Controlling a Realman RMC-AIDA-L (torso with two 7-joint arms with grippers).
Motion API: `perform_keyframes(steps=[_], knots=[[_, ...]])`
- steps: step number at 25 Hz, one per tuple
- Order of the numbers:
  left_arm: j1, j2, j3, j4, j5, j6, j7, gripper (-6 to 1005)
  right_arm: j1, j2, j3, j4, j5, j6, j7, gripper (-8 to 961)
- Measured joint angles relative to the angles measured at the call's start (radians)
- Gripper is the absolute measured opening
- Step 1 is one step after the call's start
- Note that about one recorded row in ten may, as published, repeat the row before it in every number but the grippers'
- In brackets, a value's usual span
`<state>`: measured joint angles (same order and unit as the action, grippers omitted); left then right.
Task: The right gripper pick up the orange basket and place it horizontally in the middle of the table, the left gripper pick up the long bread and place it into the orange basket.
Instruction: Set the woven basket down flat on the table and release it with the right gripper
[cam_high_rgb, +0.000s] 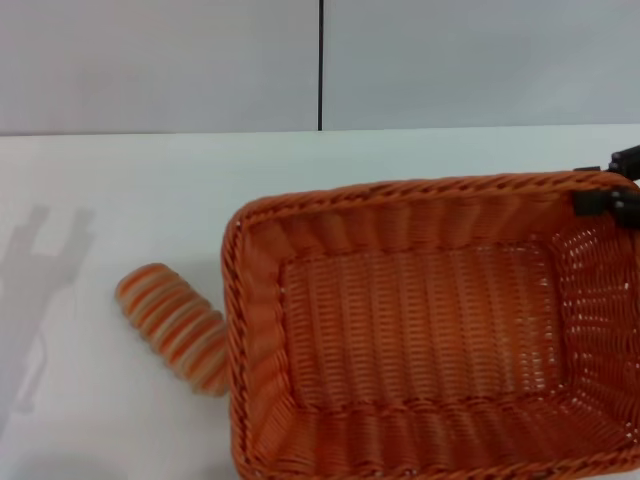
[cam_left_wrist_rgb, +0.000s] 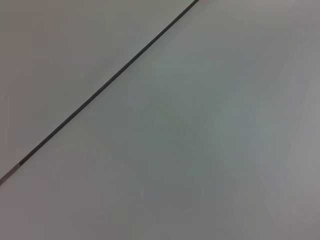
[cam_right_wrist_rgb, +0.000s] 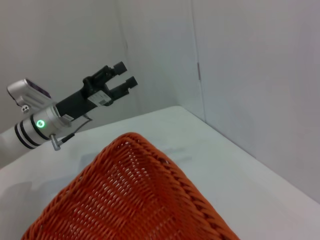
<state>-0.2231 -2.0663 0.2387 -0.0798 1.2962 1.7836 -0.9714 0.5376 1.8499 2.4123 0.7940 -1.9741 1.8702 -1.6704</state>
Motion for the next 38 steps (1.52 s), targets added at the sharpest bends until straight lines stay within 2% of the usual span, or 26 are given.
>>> perform_keyframes(steps=[9, 17, 27, 29, 31, 34, 38], knots=[[0.004, 0.0, 0.007, 0.0, 0.0, -0.001, 0.0, 813, -0.054, -0.003, 0.024, -0.013, -0.01, -0.063, -0.014, 173], [0.004, -0.001, 0.012, 0.0, 0.0, -0.001, 0.001, 813, -0.034, -0.002, 0.016, -0.089, -0.014, -0.12, -0.048, 174], [0.021, -0.001, 0.023, 0.0, 0.0, -0.01, 0.01, 814, 0.076, 0.03, -0.004, -0.219, -0.062, -0.184, -0.104, 173], [0.022, -0.001, 0.023, 0.001, 0.0, -0.01, 0.009, 814, 0.1, 0.044, -0.024, -0.228, -0.061, -0.211, -0.107, 174], [0.024, -0.001, 0.023, 0.003, 0.0, -0.011, 0.007, 814, 0.105, 0.049, -0.029, -0.229, -0.06, -0.217, -0.108, 173], [0.024, 0.0, 0.023, 0.006, 0.0, -0.014, 0.004, 814, 0.128, 0.071, -0.029, -0.237, -0.055, -0.235, -0.121, 173], [0.024, 0.001, 0.022, 0.009, 0.0, -0.018, 0.002, 814, 0.143, 0.082, -0.029, -0.251, -0.055, -0.253, -0.131, 172]])
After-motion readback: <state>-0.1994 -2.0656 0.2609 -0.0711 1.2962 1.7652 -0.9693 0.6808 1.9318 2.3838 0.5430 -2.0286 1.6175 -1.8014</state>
